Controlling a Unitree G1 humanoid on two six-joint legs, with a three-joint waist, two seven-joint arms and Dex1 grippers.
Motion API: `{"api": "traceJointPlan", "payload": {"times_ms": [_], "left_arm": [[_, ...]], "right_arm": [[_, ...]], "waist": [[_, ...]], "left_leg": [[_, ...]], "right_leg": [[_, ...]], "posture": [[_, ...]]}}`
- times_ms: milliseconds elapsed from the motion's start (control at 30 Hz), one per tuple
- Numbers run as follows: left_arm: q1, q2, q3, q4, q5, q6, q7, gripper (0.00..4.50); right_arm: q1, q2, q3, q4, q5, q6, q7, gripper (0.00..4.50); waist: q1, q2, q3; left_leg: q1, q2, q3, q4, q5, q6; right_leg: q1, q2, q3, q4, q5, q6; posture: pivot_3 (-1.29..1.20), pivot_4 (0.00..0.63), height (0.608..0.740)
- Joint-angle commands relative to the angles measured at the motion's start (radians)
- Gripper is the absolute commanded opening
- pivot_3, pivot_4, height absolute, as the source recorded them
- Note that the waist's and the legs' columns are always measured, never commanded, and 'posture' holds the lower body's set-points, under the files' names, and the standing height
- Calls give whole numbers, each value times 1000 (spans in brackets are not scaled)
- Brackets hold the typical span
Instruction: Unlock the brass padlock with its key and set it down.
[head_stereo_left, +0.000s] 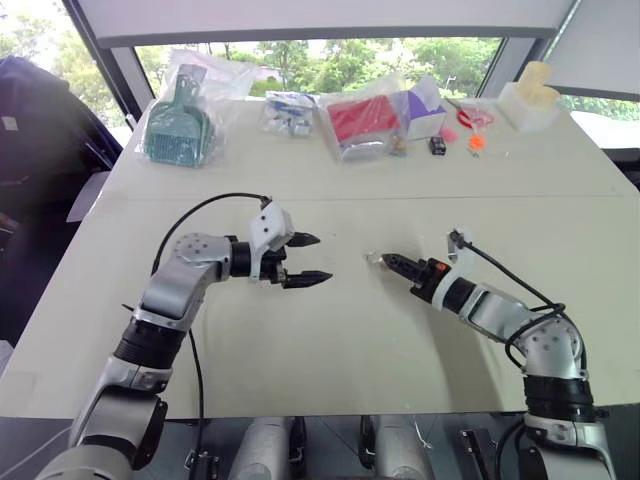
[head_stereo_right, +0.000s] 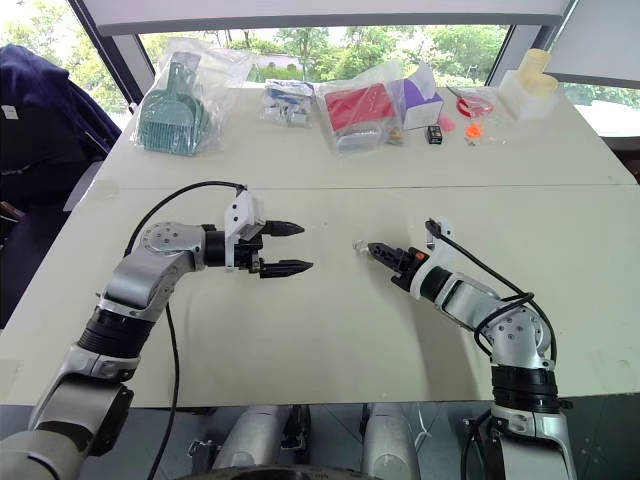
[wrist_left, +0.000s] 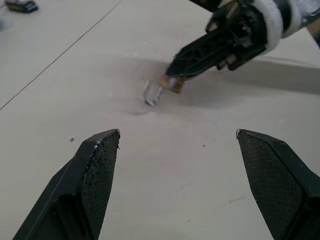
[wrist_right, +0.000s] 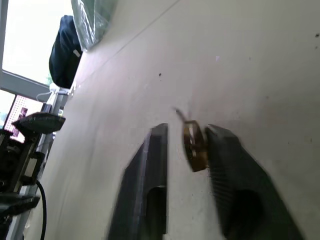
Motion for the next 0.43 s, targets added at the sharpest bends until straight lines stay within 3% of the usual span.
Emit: {"api": "traceJointPlan", "payload": {"times_ms": [33,67,133,167,333,433], "left_arm": [[16,10,24,-56,-29,17,12,3874],[24,12,23,-65,-35,23,10,3874],[43,15,17,-84,-41,31,8,3874],[52,17,16,-93,-45,36,7,3874],[90,23,28,-127,-72,69,11,3874],[124,38,40,-155,-103,82,-1,3874]], "right_arm": [[-19,-46,-5,-29,-38,29,45,2826],[-19,-59,-1,-35,-54,36,54,3571],[-6,-104,7,-64,-91,47,83,4323],[11,-148,9,-95,-118,50,108,4469],[148,-348,-56,-240,-231,-21,271,4469],[253,-400,-154,-327,-240,-86,381,4469]], "waist": [[0,0,0],[0,0,0],[1,0,0],[2,0,0],[3,0,0],[3,0,0]], "left_leg": [[0,0,0,0,0,0],[0,0,0,0,0,-1],[0,0,0,0,1,-2],[0,0,0,0,3,-4],[0,-1,0,0,0,1],[0,0,0,0,-1,1]], "right_leg": [[0,0,0,0,0,0],[0,0,0,0,0,0],[0,0,0,0,0,1],[0,0,0,0,0,1],[1,-1,0,-2,0,0],[1,0,0,-2,-1,0]], "posture": [[0,150,735],[0,150,735],[0,150,735],[0,150,735],[0,150,735],[0,150,735]]}}
